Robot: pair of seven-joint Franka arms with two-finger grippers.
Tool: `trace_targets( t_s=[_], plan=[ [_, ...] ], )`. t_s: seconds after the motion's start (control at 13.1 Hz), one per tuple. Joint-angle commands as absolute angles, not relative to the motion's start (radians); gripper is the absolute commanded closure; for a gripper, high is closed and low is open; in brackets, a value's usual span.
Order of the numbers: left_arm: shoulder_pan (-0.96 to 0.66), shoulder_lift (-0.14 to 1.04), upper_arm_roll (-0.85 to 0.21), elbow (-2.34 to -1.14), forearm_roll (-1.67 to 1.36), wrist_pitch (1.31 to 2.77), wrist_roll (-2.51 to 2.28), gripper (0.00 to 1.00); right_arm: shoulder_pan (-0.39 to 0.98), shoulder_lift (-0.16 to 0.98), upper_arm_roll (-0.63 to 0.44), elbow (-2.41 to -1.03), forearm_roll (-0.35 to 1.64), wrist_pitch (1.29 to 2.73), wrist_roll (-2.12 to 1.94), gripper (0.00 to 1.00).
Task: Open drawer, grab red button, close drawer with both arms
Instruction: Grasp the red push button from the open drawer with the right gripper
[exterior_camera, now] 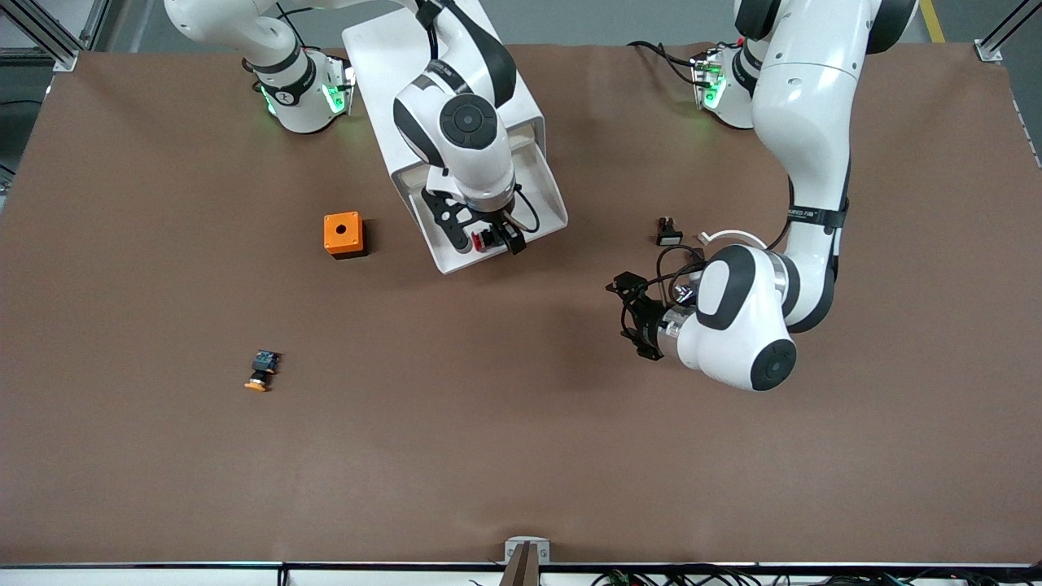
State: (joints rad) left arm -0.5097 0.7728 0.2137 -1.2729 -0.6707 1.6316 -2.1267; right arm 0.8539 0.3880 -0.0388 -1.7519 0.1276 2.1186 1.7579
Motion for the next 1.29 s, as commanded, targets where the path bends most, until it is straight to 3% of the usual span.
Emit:
trace_targets(
  t_s=[0.0,0.23,0.53,0.91,1.22],
  plan=[
    [-0.520,0.759,0.256,-1.261,-0.635,1.634,-1.995,0.01,0.871,0.387,-0.049,-1.753,0.100,2.134,1.789,0.68],
    [-0.544,0.756,0.262,-1.261,-0.499,1.635,-1.840,0.01,0.870,0.385,-0.049,-1.749,0.098,2.132,1.787,0.99],
    [-0.558,0.735,0.252,-1.261,-0.381,1.654,-1.724,0.01,0.848,0.371,-0.055,-1.729,0.097,2.106,1.697,1.00],
    [-0.557,0.712,0.253,-1.259,-0.377,1.658,-1.501,0.00,0.686,0.371,-0.054,-1.573,0.113,1.935,1.436,1.00],
    [-0.565,0.719,0.253,-1.262,-0.371,1.700,-1.332,0.01,0.543,0.367,-0.054,-1.540,0.150,1.899,1.140,1.00]
  ],
)
